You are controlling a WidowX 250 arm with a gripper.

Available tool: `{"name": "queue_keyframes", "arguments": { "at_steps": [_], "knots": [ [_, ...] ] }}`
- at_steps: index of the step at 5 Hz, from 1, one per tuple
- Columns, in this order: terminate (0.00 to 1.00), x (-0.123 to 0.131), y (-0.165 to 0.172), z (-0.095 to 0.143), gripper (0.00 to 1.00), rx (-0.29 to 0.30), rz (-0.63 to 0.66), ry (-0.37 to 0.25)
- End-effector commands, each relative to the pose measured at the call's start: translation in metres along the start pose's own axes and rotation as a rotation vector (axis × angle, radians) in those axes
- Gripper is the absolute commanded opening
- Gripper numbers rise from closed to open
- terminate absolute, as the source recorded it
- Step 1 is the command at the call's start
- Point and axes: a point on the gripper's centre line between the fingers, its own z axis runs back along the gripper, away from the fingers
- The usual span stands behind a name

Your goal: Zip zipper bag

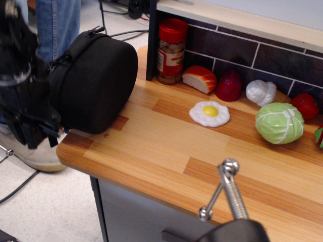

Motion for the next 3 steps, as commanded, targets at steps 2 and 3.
{"name": "queue_keyframes", "arguments": {
  "at_steps": [2,3],
  "knots": [
    [0.0,0.014,-0.011,-0.044,0.0,-0.003,0.02,-0.146],
    [1.0,0.022,-0.01,-0.037,0.0,-0.01,0.039,-0.148]
  ]
}}
